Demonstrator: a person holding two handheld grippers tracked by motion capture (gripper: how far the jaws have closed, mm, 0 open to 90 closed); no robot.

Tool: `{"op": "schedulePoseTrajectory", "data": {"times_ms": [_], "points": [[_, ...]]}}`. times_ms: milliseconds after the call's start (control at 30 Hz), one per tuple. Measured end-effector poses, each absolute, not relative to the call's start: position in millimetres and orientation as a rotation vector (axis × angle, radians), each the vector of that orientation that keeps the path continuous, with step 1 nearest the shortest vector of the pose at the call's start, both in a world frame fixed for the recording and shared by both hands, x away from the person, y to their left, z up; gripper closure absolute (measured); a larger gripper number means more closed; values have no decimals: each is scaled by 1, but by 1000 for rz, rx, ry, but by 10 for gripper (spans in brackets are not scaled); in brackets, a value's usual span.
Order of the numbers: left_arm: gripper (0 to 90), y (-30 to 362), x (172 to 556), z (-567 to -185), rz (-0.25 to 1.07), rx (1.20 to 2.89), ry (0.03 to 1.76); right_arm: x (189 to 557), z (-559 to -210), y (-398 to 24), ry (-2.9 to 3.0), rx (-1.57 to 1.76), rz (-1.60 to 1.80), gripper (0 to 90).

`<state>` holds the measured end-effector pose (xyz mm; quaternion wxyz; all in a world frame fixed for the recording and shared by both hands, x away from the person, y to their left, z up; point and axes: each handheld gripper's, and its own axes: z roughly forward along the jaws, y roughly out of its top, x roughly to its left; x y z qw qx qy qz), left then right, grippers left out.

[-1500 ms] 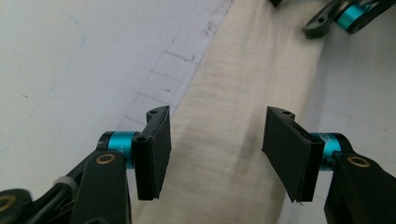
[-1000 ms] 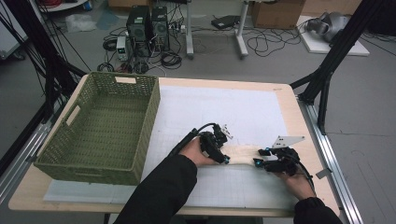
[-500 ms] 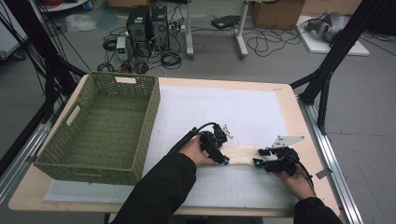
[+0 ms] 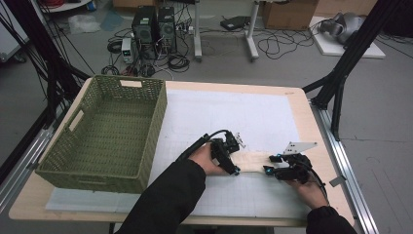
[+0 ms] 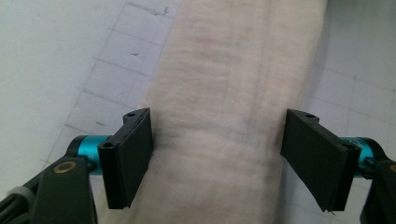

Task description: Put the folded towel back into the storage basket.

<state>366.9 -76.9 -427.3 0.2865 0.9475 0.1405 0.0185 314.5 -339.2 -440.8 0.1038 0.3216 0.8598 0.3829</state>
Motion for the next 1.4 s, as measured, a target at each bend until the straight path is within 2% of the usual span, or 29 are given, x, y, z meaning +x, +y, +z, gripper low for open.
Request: {"op": "schedulePoseTrajectory", "data": {"times_ms": [400,800,1333,1400], "points": [[310,-80,363,-427,108,2543,402,313,-440,-337,2529,936,1115,447],[415,-79,365,-425,129,2538,441,311,-434,-341,2487,967,1142,398],[600,-78,368,-422,160,2533,494,296,-425,-366,2365,1051,1235,277],[657,-79,368,-421,166,2539,485,293,-425,-367,2363,1058,1230,273]]}}
